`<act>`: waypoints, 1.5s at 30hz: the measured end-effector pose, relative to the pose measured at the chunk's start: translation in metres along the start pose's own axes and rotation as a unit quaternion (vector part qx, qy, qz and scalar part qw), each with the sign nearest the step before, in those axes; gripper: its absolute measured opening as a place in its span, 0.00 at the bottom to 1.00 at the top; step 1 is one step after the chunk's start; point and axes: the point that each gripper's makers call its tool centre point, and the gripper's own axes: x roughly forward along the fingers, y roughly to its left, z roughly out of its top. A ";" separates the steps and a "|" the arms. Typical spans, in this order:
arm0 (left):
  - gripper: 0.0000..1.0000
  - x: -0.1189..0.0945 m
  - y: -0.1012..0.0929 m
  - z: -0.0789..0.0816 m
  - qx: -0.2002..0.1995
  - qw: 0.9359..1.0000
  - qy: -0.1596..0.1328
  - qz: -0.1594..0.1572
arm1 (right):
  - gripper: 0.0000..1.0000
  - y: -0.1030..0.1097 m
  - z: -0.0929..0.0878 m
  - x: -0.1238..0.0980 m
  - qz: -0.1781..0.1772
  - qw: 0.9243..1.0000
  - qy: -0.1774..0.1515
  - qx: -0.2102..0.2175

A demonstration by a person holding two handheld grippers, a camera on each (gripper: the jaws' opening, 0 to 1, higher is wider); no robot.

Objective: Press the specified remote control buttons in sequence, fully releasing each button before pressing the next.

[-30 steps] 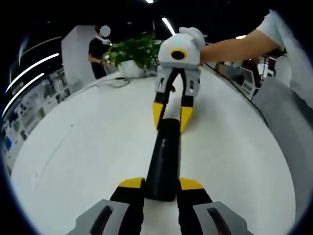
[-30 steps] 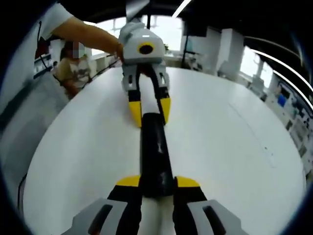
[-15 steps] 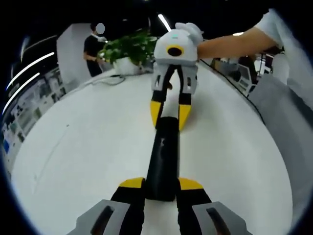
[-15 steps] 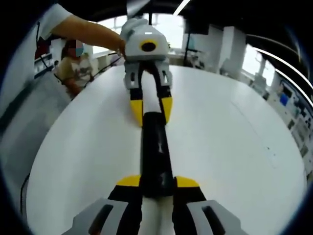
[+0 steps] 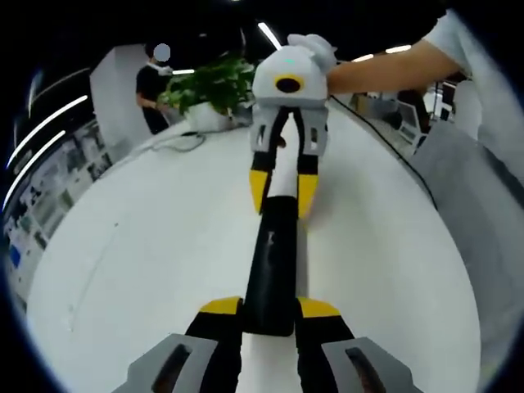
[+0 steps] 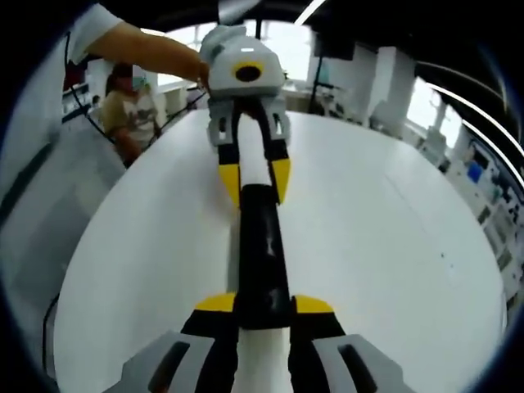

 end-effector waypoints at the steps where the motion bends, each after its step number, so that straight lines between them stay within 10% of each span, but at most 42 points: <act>1: 0.23 -0.002 -0.003 0.003 0.001 1.000 0.000 0.001 | 0.19 0.002 0.001 -0.002 -0.001 1.000 0.000 -0.001; 45: 0.23 -0.006 -0.129 -0.005 0.002 1.000 0.022 -0.017 | 0.20 0.130 -0.006 -0.009 0.009 1.000 0.015 0.011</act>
